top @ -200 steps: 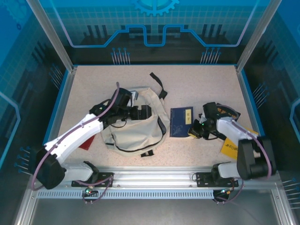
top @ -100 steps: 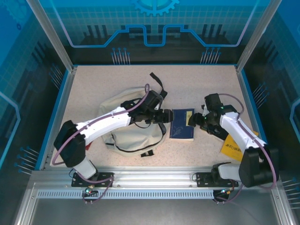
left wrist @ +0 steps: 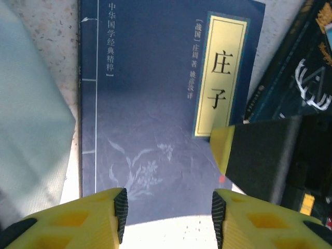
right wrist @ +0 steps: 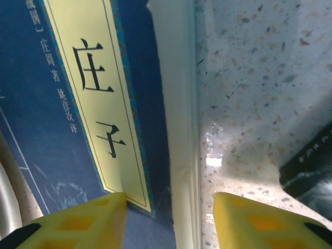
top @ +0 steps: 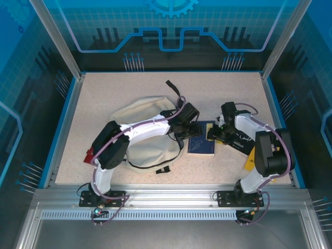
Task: Pack the student bag
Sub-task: Pick up the book from the center of the table.
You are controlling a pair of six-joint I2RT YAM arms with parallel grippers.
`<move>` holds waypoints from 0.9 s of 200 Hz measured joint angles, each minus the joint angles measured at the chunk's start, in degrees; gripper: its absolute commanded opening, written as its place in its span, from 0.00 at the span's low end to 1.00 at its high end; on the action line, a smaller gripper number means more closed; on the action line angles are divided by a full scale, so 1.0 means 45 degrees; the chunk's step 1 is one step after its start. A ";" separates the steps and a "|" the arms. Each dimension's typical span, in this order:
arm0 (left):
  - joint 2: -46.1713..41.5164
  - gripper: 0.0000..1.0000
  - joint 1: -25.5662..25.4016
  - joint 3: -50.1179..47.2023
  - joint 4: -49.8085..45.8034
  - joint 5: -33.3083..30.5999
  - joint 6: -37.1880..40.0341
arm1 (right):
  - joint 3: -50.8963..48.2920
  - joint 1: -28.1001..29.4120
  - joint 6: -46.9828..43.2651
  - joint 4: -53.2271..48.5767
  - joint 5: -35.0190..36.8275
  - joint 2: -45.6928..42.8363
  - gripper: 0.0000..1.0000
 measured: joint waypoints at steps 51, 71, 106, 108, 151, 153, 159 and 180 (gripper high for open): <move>0.1253 0.61 0.0000 0.0627 -0.0879 -0.0243 -0.0345 | 0.0000 -0.0078 -0.0058 0.0321 -0.0146 0.0277 0.46; 0.1627 0.61 0.0000 0.0661 -0.1030 -0.0238 -0.0379 | 0.0000 -0.0078 -0.0063 0.0311 -0.0141 0.0442 0.47; 0.1817 0.51 0.0024 0.0661 -0.1078 -0.0180 -0.0563 | 0.0000 -0.0073 -0.0073 0.0316 -0.0238 0.0661 0.44; 0.1817 0.50 0.0029 0.0661 -0.1078 -0.0180 -0.0622 | 0.0000 -0.0073 -0.0087 0.0316 -0.0243 0.0661 0.44; 0.2098 0.36 0.0117 0.0670 -0.1146 0.0015 -0.0656 | 0.0044 0.0039 -0.0209 0.0248 -0.0277 0.0777 0.38; 0.2103 0.36 0.0126 0.0670 -0.1161 0.0029 -0.0661 | 0.0058 0.0044 -0.0209 0.0219 -0.0277 0.0777 0.37; 0.2103 0.34 0.0155 0.0670 -0.1200 0.0063 -0.0661 | 0.0092 0.0087 -0.0223 0.0170 -0.0267 0.0777 0.37; 0.2147 0.31 0.0209 0.0724 -0.1355 0.0155 -0.0656 | 0.0233 0.0267 -0.0267 -0.0121 -0.0175 0.0661 0.34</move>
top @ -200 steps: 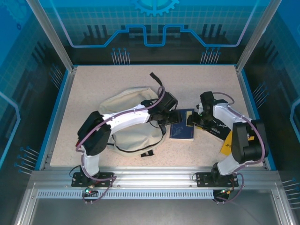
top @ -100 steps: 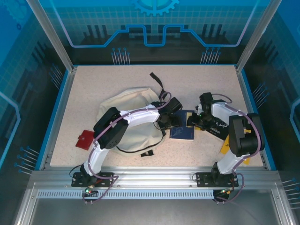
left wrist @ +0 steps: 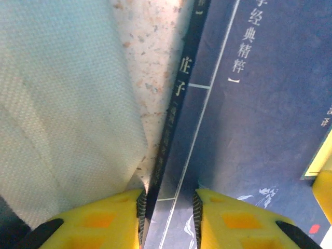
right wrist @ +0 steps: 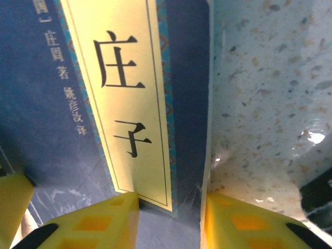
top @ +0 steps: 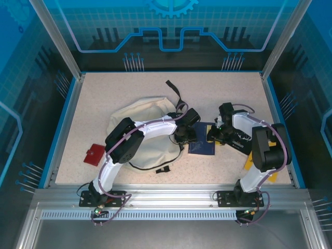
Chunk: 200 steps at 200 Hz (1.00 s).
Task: Pack the student bag
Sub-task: Pick up the book from the center of the table.
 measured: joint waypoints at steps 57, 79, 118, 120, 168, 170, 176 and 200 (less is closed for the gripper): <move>0.0175 0.28 0.0044 0.0330 -0.0418 0.0121 0.0039 | 0.0583 0.0325 0.0403 -0.0976 -0.0257 -0.1724 0.18; 0.0175 0.30 0.0068 0.0330 -0.0379 0.0238 0.0092 | 0.0729 0.0355 0.0695 -0.1127 -0.0461 -0.2157 0.07; 0.0170 0.31 0.0262 0.0330 -0.0296 0.0646 0.0384 | 0.0792 0.0355 0.0869 -0.1234 -0.0476 -0.2220 0.02; 0.0170 0.31 0.0262 0.0330 -0.0296 0.0670 0.0389 | 0.0792 0.0355 0.0865 -0.1239 -0.0471 -0.2220 0.02; 0.0117 0.40 0.0505 0.0330 -0.0296 0.1214 0.0879 | 0.0792 0.0355 0.0889 -0.1243 -0.0461 -0.2307 0.00; 0.0097 0.41 0.0515 0.0330 -0.0296 0.1224 0.0933 | 0.0792 0.0355 0.0889 -0.1239 -0.0466 -0.2346 0.00; 0.0029 0.45 0.0568 0.0330 -0.0296 0.1292 0.1039 | 0.0792 0.0355 0.0889 -0.1239 -0.0495 -0.2419 0.00; -0.0860 0.64 0.0952 0.0253 -0.0291 0.1525 0.1379 | 0.0792 0.0306 0.0879 -0.1224 -0.0792 -0.3147 0.00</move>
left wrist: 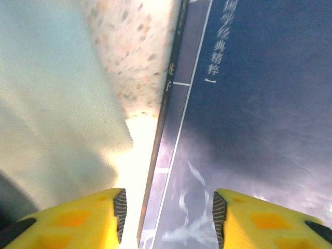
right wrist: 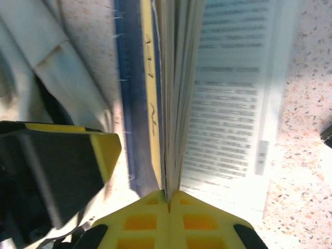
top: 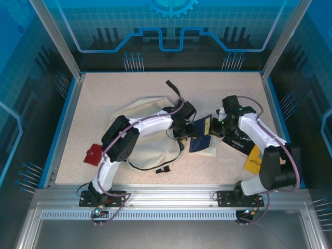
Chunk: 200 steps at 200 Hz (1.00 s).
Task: Pack the student bag
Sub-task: Pick up the book from the center of the table, then pass the book.
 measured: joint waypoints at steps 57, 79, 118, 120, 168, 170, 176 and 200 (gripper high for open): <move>-0.4881 0.98 0.1991 -0.2137 0.1452 0.1093 0.0573 | 0.0617 -0.0398 -0.0039 0.0359 -0.2521 -0.1642 0.00; -0.6280 0.99 0.2545 -0.3366 0.1889 0.1331 0.0651 | 0.0923 -0.0398 0.0024 0.0767 -0.3988 -0.1894 0.00; -0.7752 0.99 0.2895 -0.4915 0.2312 0.2045 0.0622 | 0.1137 -0.0389 0.0403 0.1656 -0.6105 -0.2006 0.00; -0.7810 0.99 0.2934 -0.4979 0.2424 0.2132 0.0563 | 0.1141 -0.0379 0.0447 0.1705 -0.6232 -0.2006 0.00; -0.8811 0.99 0.4027 -0.6669 0.4551 0.4065 -0.0461 | 0.1355 0.0044 0.1292 0.3016 -0.8189 -0.2001 0.00; -0.8811 0.99 0.4041 -0.6669 0.4614 0.4138 -0.0505 | 0.1365 0.0058 0.1360 0.3060 -0.8262 -0.2001 0.00; -0.8801 0.99 0.4046 -0.6669 0.4750 0.4323 -0.0627 | 0.1399 0.0117 0.1443 0.3172 -0.8427 -0.1996 0.00; -0.8675 0.99 0.4041 -0.6669 0.5673 0.5153 -0.1030 | 0.1501 0.0282 0.1739 0.3657 -0.8952 -0.1957 0.00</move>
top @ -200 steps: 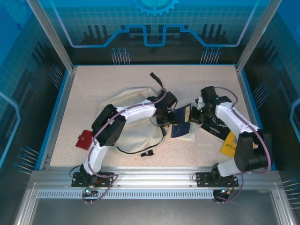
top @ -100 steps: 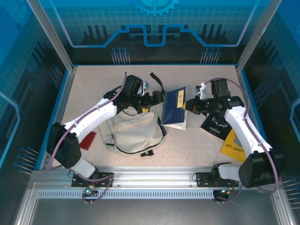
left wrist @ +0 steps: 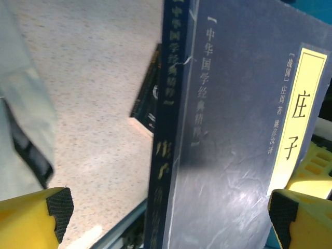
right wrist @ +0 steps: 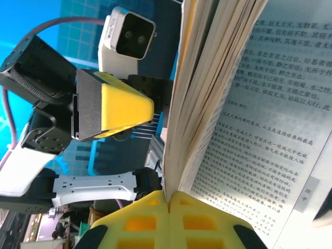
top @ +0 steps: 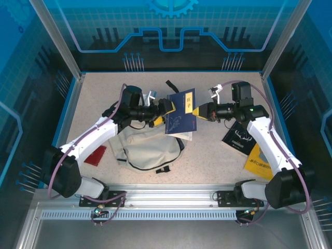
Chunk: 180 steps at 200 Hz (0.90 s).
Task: Pack the student bag
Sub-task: Pass the book.
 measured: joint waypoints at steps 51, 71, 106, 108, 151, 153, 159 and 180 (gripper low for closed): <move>0.0209 0.75 0.0005 0.0000 0.1107 0.1005 -0.0583 | 0.0005 0.0170 0.0194 0.0189 -0.0384 0.0078 0.00; 0.0209 0.58 0.0039 0.0000 0.1214 0.1180 -0.0607 | 0.0005 0.0165 0.0189 0.0189 -0.0379 0.0126 0.00; 0.0165 0.25 0.0267 -0.0019 0.1341 0.1292 -0.0651 | 0.0005 0.0165 0.0180 0.0136 -0.0321 0.0175 0.00; 0.0151 0.23 0.0287 -0.0024 0.1331 0.1282 -0.0743 | 0.0005 0.0160 0.0180 0.0136 -0.0296 0.0175 0.00; -0.0330 0.05 0.0641 -0.0209 0.1472 0.1035 -0.0753 | 0.0000 0.0155 0.0087 -0.0398 0.0646 0.0301 0.72; -0.0374 0.05 0.0675 -0.0248 0.1467 0.0981 -0.0753 | 0.0000 0.0155 0.0087 -0.0403 0.0704 0.0301 0.74; -0.0510 0.05 0.0782 -0.0359 0.1447 0.0777 -0.0763 | -0.0010 0.0155 0.0136 -0.0403 0.0860 0.0291 0.79; -0.1054 0.05 0.1161 -0.0894 0.1341 -0.0214 -0.1001 | -0.0554 0.0170 0.0806 0.0165 0.1379 0.0029 0.90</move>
